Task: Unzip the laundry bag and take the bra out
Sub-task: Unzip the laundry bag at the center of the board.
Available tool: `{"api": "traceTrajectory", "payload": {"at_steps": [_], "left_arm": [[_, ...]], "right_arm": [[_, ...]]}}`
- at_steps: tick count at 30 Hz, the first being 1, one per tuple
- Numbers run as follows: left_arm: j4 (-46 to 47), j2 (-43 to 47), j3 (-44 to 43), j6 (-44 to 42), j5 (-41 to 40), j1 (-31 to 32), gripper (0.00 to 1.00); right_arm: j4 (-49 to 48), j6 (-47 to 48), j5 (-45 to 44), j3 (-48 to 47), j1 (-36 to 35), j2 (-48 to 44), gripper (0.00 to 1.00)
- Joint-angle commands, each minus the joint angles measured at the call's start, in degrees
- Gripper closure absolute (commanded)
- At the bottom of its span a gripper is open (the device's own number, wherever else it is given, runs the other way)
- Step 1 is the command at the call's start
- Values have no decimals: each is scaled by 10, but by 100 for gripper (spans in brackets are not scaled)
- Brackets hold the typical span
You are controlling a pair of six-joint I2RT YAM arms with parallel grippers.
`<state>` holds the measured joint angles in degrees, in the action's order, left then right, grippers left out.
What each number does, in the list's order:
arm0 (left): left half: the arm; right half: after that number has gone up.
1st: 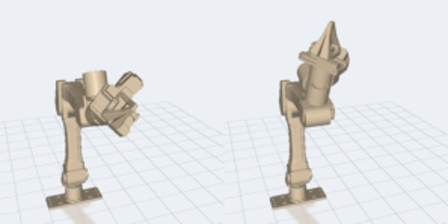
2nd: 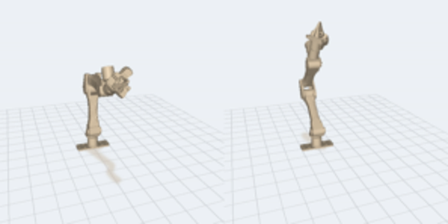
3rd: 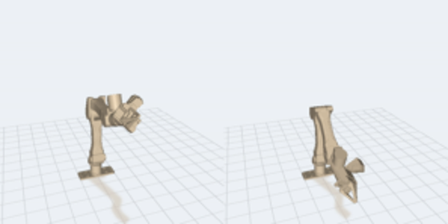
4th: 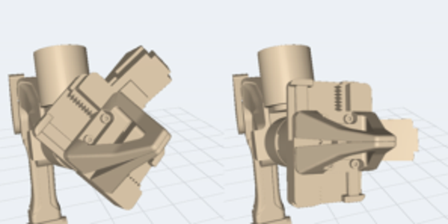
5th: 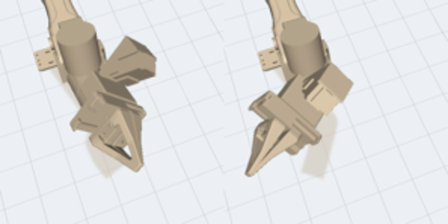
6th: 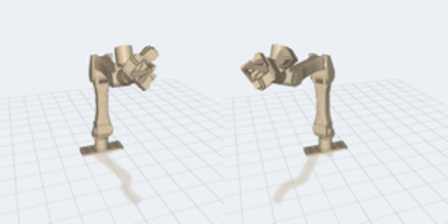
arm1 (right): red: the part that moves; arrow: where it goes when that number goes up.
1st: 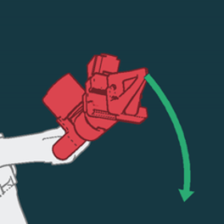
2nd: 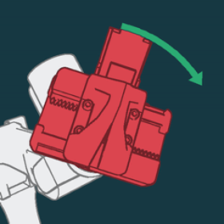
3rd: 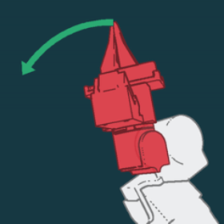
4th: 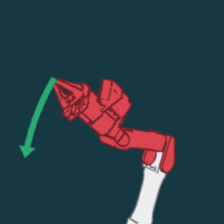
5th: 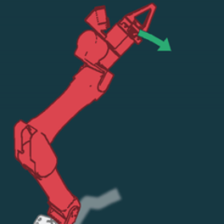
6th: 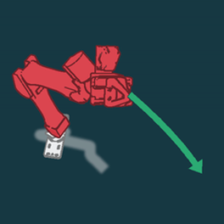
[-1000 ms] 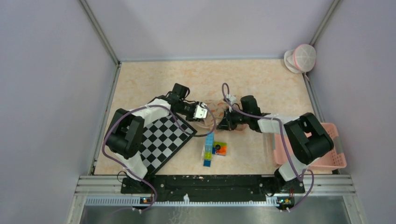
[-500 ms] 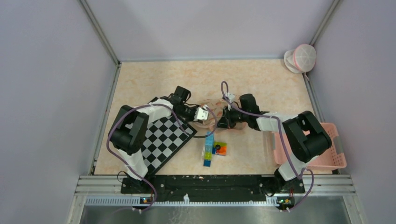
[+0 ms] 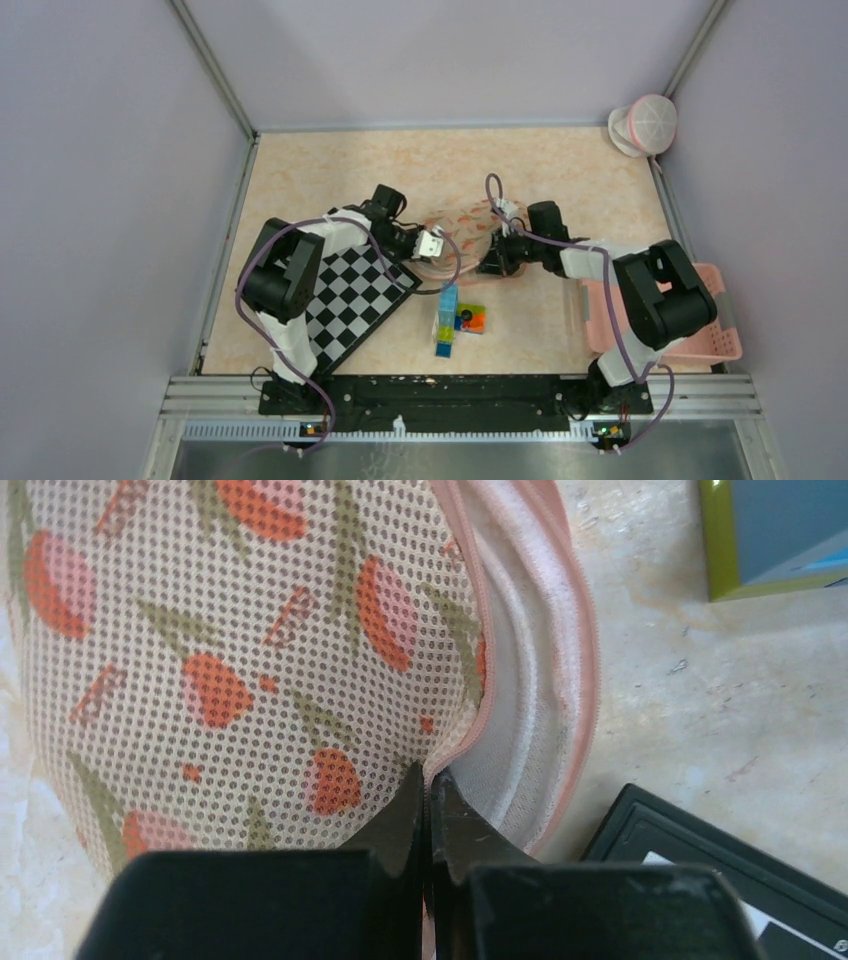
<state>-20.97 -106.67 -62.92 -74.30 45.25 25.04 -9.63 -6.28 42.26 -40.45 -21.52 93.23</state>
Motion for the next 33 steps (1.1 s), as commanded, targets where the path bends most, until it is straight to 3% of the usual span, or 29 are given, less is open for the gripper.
{"api": "traceTrajectory", "payload": {"at_steps": [1,8,13,15,17,20,26,33], "left_arm": [[-28,-23,-29,-18,-51,-29,100],[-38,-46,-71,-22,-55,-48,100],[-39,-38,-85,-4,-47,-64,100],[-44,-17,-86,7,-27,-69,85],[-62,12,-86,9,6,-68,64],[-72,54,-85,35,69,-66,49],[-14,93,-88,197,62,-37,42],[9,66,-91,325,53,17,47]], "right_arm": [[30,39,16,5,23,-38,100],[56,54,24,-1,47,-44,100],[24,15,36,-2,46,-28,100],[2,-10,40,-5,38,-17,100],[-12,-24,39,-10,24,-10,100],[-39,-46,37,-13,1,0,100],[-70,-66,27,-25,-23,16,100],[-63,-66,23,-37,-34,41,100]]}}
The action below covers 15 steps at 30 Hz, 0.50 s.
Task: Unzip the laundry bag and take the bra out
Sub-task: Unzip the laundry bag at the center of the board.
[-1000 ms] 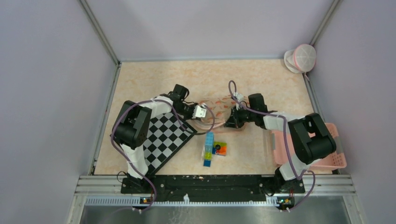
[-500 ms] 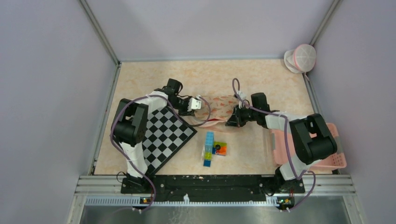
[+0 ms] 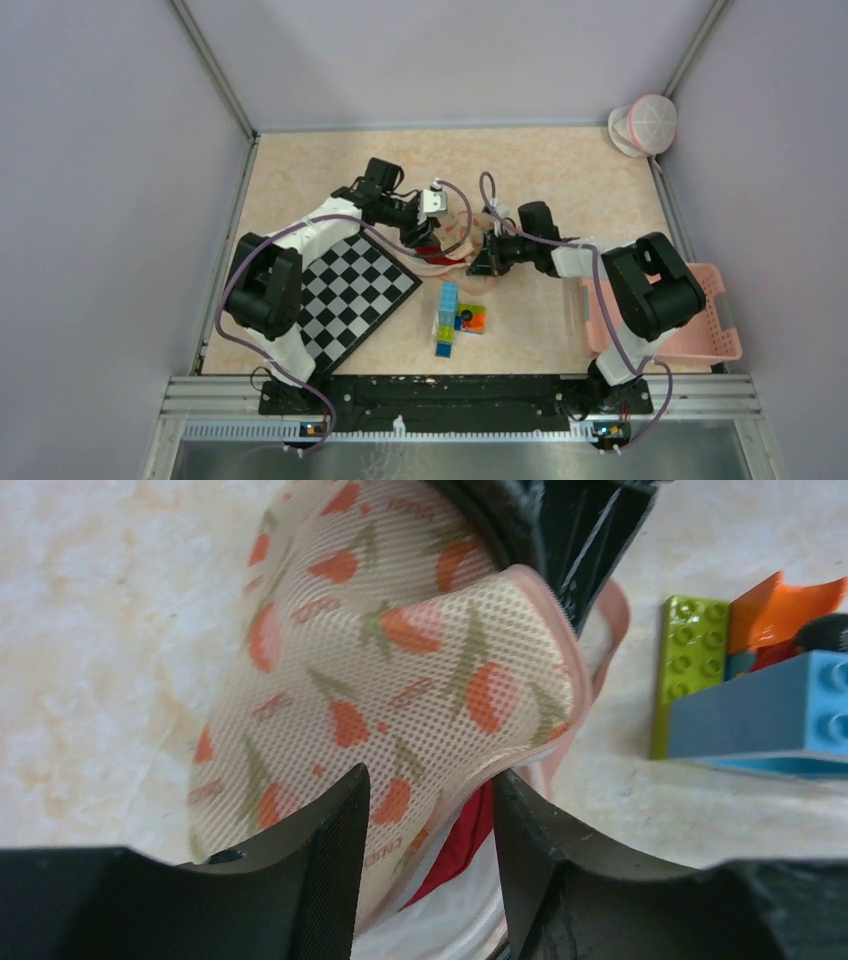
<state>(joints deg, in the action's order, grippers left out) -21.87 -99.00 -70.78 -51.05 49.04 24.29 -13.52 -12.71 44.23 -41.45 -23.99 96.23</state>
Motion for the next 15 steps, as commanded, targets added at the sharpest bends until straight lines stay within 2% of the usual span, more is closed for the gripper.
{"api": "traceTrajectory", "payload": {"at_steps": [1,5,9,12,14,15], "left_arm": [[25,-5,-6,107,25,25,46],[16,48,35,110,77,-3,41],[30,99,84,126,54,-87,38],[30,102,86,103,31,-140,36],[26,98,76,89,28,-140,37],[51,97,78,113,24,-127,37]], "right_arm": [[-19,2,4,-29,-9,13,100],[-9,14,2,-28,-9,7,100],[-7,18,2,-27,-9,7,100],[-15,14,5,-26,-10,10,100],[-30,6,5,-26,-10,16,100],[-35,-2,4,-27,-10,20,100]]}}
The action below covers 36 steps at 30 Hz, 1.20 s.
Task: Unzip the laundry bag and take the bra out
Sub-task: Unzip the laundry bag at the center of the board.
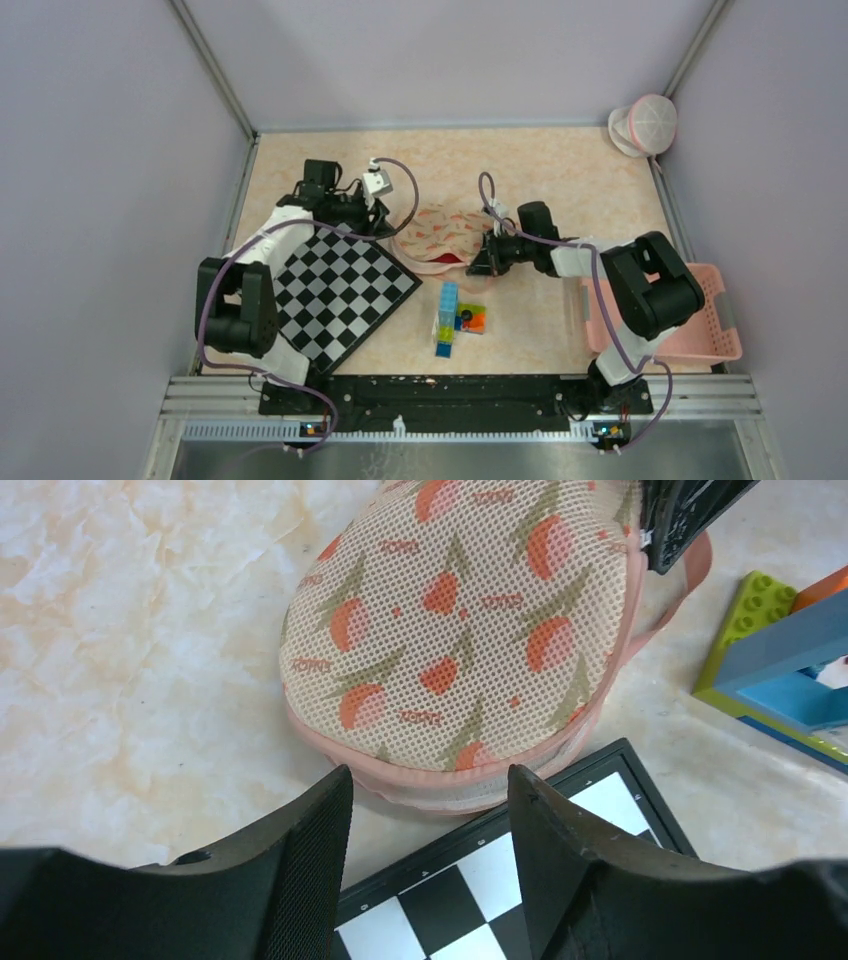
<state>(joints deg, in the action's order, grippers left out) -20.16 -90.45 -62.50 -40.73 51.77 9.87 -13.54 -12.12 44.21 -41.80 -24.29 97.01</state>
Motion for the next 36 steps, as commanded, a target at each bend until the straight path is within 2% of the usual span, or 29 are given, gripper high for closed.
{"api": "traceTrajectory", "payload": {"at_steps": [1,6,9,11,15,20,23,30,36], "left_arm": [[65,10,0,41,-21,33,37],[159,-45,-21,150,-85,118,41],[197,-87,-33,219,-87,145,43],[206,-104,-43,226,-79,158,45],[160,-134,-36,197,-73,184,46],[108,-185,-43,172,-140,173,52],[97,-198,-60,168,-143,163,53],[-1,-238,-122,85,-182,162,58],[-37,-257,-142,3,-243,160,60]], "right_arm": [[-41,-14,4,-25,-6,19,100],[-64,-40,-9,-31,-6,30,100],[-69,-45,-14,-32,-4,30,100],[-70,-47,-15,-34,-3,29,100],[-69,-48,-17,-34,-1,24,100],[-59,-38,-21,-22,6,5,100],[-47,-31,-19,-15,13,-4,100],[-4,-19,-11,-13,47,-16,100],[33,7,1,-9,70,-30,100]]}}
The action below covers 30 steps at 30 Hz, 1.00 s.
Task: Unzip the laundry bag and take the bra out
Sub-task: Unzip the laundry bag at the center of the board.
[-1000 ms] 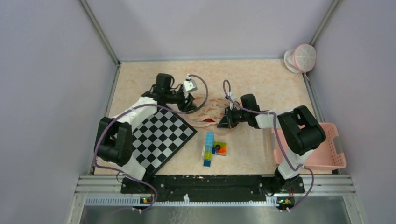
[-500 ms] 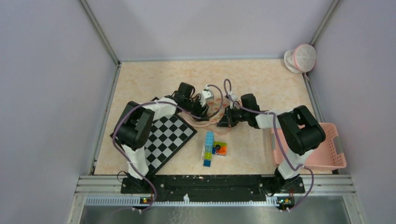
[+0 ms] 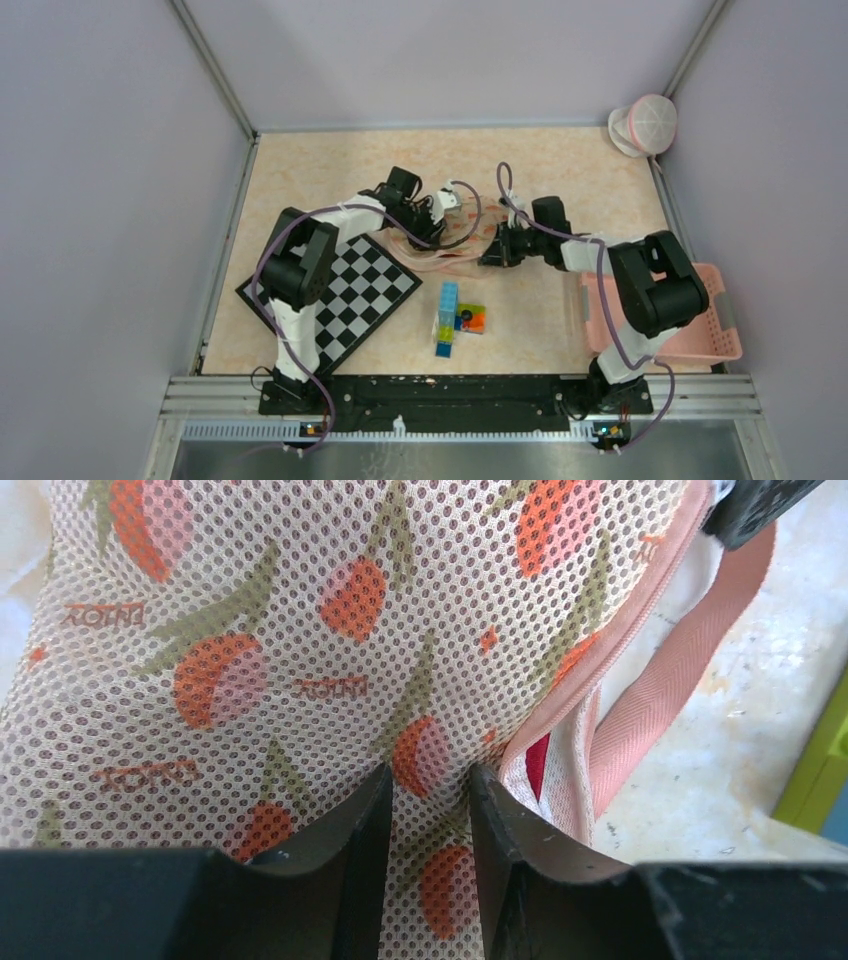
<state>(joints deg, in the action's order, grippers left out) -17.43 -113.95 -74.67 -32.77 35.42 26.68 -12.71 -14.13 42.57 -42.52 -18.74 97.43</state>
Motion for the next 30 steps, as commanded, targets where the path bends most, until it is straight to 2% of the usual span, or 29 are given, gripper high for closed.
{"api": "traceTrajectory", "payload": {"at_steps": [1,10,15,21,30], "left_arm": [[-72,-28,-29,-88,-86,-9,61],[-102,-59,-82,-135,-101,-34,62],[-67,-17,-68,-117,-20,-56,62],[-48,67,-40,-116,109,-57,52],[-36,161,37,-204,165,-45,41]], "right_arm": [[32,32,19,-2,18,-37,100],[62,56,34,8,32,-50,100],[30,29,46,15,31,-46,100],[3,10,56,1,16,-31,100],[-8,9,64,-22,-13,-18,100]]}}
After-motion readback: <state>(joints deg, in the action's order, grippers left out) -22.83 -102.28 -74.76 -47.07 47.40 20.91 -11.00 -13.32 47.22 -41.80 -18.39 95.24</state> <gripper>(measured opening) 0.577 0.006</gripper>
